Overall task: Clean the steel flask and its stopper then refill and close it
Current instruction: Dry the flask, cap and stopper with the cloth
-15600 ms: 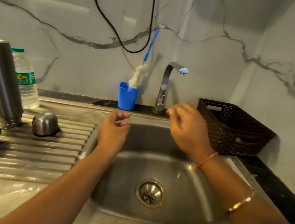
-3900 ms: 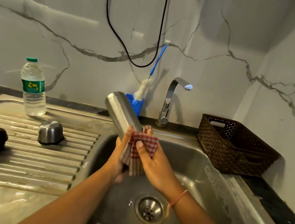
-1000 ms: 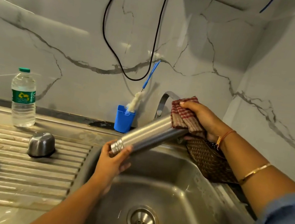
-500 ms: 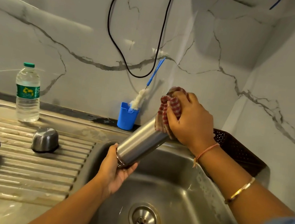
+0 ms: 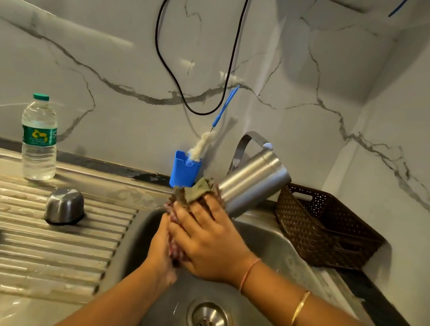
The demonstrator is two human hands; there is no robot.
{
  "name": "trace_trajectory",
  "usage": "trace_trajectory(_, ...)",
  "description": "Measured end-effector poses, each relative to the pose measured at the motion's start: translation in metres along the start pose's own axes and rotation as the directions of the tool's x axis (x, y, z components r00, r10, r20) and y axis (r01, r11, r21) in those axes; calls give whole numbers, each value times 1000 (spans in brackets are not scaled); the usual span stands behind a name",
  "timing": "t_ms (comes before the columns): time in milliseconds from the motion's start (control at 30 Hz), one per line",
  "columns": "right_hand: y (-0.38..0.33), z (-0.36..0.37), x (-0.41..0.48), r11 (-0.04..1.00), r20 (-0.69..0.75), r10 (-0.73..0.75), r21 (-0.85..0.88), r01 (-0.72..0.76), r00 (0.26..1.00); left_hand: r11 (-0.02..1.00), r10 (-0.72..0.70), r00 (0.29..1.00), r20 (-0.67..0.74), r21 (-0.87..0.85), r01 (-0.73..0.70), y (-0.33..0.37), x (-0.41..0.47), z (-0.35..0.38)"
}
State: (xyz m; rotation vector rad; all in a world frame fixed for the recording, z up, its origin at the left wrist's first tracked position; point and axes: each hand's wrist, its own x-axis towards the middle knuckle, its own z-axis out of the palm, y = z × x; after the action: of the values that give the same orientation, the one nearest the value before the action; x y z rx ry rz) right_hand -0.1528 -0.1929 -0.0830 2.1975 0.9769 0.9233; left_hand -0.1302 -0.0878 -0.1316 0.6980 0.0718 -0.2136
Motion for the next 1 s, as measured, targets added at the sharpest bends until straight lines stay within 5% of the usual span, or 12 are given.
trace_trajectory(200,34,-12,6,999,-67,39,-1,-39,997,992,66,998,-11,112,-64,10,3,4)
trace_trajectory(333,75,-32,3,937,-51,349,27,-348,936,986,113,975,-192,140,-87,15,10,-3)
trace_trajectory(433,97,-45,-1,780,121,575,218,-587,809,979,139,967,-212,175,-102,16,7,-4)
trace_trajectory(533,111,-51,-3,457,354,637,543,-705,685,974,119,977,-176,210,-81,12,2,-4)
trace_trajectory(600,119,-54,-3,201,494,578,685,-701,649,976,73,983,-167,216,-36,11,0,-4)
trace_trajectory(700,135,-63,-6,-7,625,427,725,-689,654,977,-21,989,-149,208,52,10,-3,-4)
trace_trajectory(800,149,-70,-7,-77,741,203,663,-745,640,974,-59,990,-128,211,86,11,-6,-4)
trace_trajectory(900,156,-65,-8,-127,833,-89,535,-836,546,975,-40,993,-113,211,64,13,-8,-2)
trace_trajectory(1000,145,-52,-7,-88,775,-402,497,-863,487,971,-21,993,-116,234,48,14,-11,1)
